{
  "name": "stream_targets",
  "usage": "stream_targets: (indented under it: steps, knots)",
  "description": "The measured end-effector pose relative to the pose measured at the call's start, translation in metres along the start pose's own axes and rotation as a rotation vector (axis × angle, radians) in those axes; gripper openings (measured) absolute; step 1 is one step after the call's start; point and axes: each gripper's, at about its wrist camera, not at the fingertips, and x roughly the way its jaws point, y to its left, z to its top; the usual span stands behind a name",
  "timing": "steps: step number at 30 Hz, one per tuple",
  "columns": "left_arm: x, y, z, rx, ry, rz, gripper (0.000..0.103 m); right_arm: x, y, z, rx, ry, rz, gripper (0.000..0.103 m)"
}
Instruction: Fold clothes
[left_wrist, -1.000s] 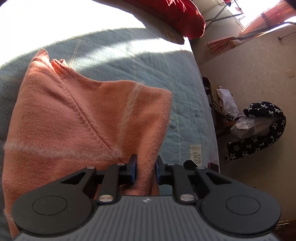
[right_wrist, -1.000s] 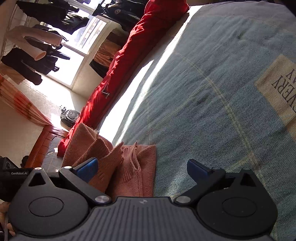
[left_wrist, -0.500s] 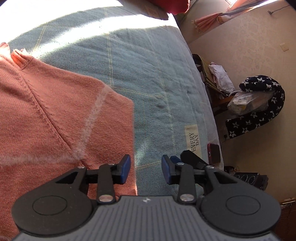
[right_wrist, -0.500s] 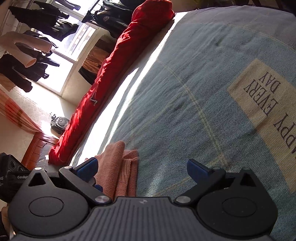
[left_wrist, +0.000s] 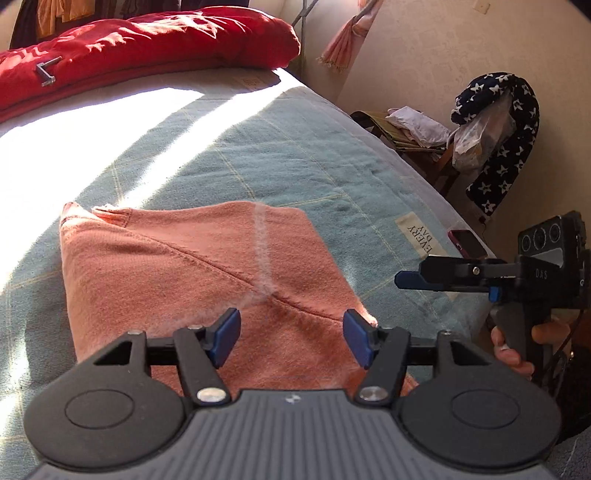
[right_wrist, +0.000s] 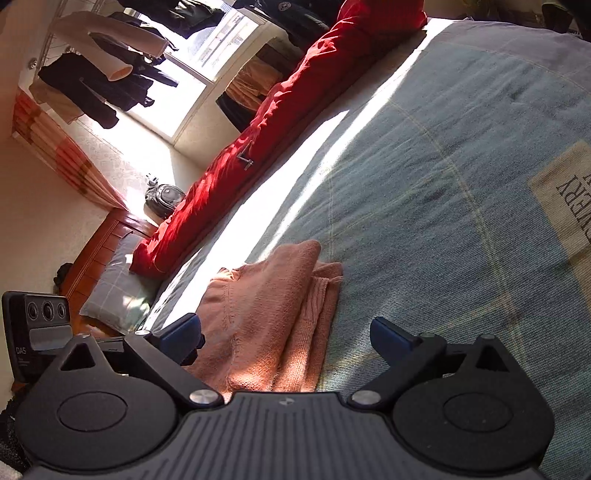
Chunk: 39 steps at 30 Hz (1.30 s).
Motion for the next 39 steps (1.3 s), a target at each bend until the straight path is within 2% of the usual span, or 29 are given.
stream_targets:
  steps: [2, 5, 9, 10, 12, 13, 14, 18, 22, 25, 28, 31, 35, 37, 39]
  knots:
    - [-0.012, 0.002, -0.020, 0.014, -0.040, 0.018, 0.065, 0.001, 0.010, -0.006, -0.020, 0.026, 0.035, 0.084]
    - [-0.031, 0.006, -0.049, 0.036, -0.099, 0.045, 0.073, 0.006, 0.023, -0.026, -0.034, 0.092, 0.041, 0.082]
    - [-0.051, 0.009, -0.084, 0.062, -0.165, 0.066, 0.075, 0.008, 0.037, -0.057, -0.068, 0.141, 0.041, 0.082]
    - [-0.054, 0.009, -0.091, 0.067, -0.176, 0.064, 0.077, 0.009, 0.041, -0.062, -0.096, 0.140, 0.027, 0.078]
    - [-0.057, 0.009, -0.102, 0.076, -0.194, 0.070, 0.077, 0.009, 0.050, -0.072, -0.161, 0.133, -0.008, 0.051]
    - [-0.058, 0.008, -0.106, 0.077, -0.197, 0.071, 0.077, 0.009, 0.054, -0.077, -0.193, 0.129, -0.026, 0.019]
    - [-0.059, 0.007, -0.112, 0.077, -0.198, 0.067, 0.077, 0.009, 0.059, -0.082, -0.225, 0.125, -0.044, 0.012]
    - [-0.065, 0.005, -0.135, 0.084, -0.183, 0.034, 0.078, -0.004, 0.057, -0.094, -0.272, 0.113, -0.106, 0.011]
    - [-0.068, 0.002, -0.153, 0.144, -0.179, 0.082, 0.078, -0.006, 0.039, -0.113, -0.228, 0.110, -0.132, 0.012]
    - [-0.073, -0.004, -0.156, 0.197, -0.216, 0.095, 0.078, -0.017, 0.049, -0.113, -0.240, 0.058, -0.145, 0.024]
    - [-0.073, -0.009, -0.147, 0.248, -0.248, 0.072, 0.078, -0.028, 0.062, -0.112, -0.280, 0.000, -0.162, 0.025]
    - [-0.067, -0.010, -0.126, 0.257, -0.274, 0.031, 0.080, -0.034, 0.076, -0.107, -0.313, -0.051, -0.155, 0.025]
    - [-0.043, 0.000, -0.111, 0.207, -0.205, -0.018, 0.082, -0.024, 0.090, -0.100, -0.364, -0.074, -0.135, 0.027]
    - [-0.032, 0.007, -0.108, 0.179, -0.162, -0.036, 0.082, -0.012, 0.094, -0.101, -0.389, -0.057, -0.132, 0.032]
    - [-0.028, 0.014, -0.119, 0.155, -0.117, -0.036, 0.082, 0.002, 0.087, -0.106, -0.408, -0.005, -0.178, 0.034]
